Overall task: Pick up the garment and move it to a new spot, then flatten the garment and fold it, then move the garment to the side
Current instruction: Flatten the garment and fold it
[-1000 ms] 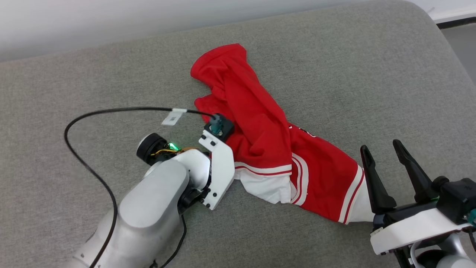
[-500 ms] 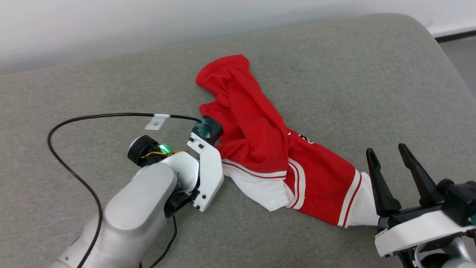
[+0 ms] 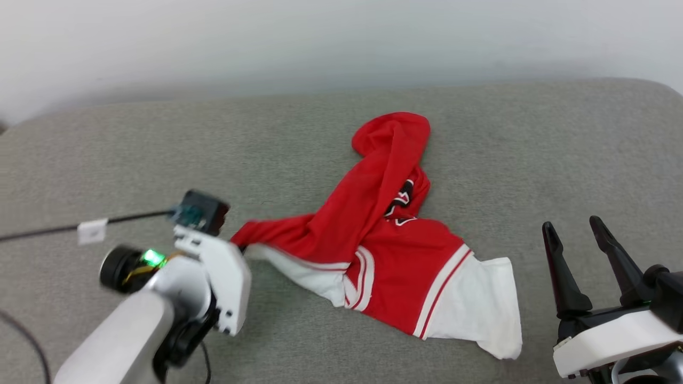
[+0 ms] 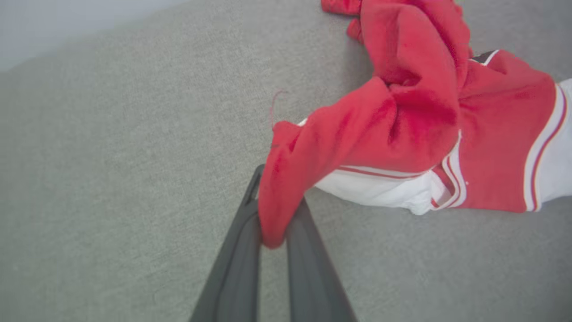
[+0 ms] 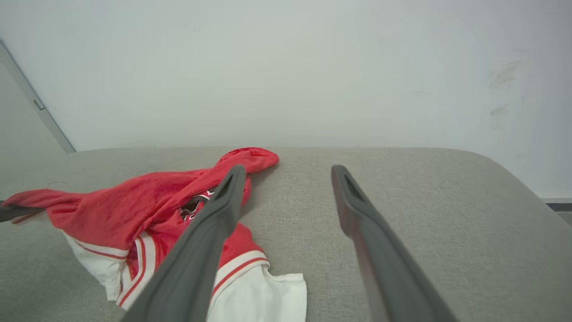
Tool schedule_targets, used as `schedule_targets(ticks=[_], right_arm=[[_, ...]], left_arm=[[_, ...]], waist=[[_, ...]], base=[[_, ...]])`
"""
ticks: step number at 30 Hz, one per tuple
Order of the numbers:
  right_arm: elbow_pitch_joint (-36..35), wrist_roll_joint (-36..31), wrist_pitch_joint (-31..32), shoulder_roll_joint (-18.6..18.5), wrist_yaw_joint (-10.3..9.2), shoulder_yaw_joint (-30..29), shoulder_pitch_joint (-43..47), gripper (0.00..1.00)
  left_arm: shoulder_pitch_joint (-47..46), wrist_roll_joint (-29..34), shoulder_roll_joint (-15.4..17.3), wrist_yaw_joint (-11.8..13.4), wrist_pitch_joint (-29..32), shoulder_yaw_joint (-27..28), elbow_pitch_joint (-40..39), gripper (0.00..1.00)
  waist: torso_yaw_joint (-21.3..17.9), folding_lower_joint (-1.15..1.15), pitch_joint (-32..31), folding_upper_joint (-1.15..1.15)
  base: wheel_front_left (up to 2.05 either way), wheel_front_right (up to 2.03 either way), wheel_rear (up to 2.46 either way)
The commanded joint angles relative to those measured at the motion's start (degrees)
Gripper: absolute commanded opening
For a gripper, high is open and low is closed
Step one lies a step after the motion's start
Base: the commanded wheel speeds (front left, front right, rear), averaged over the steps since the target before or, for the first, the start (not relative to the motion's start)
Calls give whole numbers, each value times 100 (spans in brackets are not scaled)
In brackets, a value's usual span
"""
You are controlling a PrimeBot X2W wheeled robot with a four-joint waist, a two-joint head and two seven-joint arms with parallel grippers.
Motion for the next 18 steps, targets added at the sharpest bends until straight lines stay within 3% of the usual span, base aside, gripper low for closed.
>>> schedule_targets(ticks=[1,3,6,7,8,9,18], right_arm=[[-64,-2,18,8,-2,-1,57,100],[-100,-1,31,9,-2,4,50,100],[-130,-15,18,9,-2,14,20,100],[-144,-18,27,9,-2,28,4,100],[-158,-22,28,9,-2,37,-11,100],[-163,-27,31,10,-2,37,-12,100],[-166,-41,147,10,-2,18,112,100]], left_arm=[[353,-137,61,187,-49,128,-134,0],[878,-376,131,416,-89,278,-247,0],[1240,-604,71,537,-236,431,-279,0],[1393,-683,48,568,-326,480,-241,19],[1537,-779,-5,585,-403,520,-195,77],[1641,-841,-75,583,-522,564,-170,100],[1620,-187,-417,801,-1980,629,-351,100]], waist=[[141,0,-49,0],[193,0,-38,0],[236,0,-33,0],[251,0,-37,0],[263,0,-40,0],[276,0,-51,0],[370,0,-276,0]], base=[[0,0,0],[0,0,0],[0,0,0],[0,0,0],[0,0,0],[0,0,0],[0,0,0]])
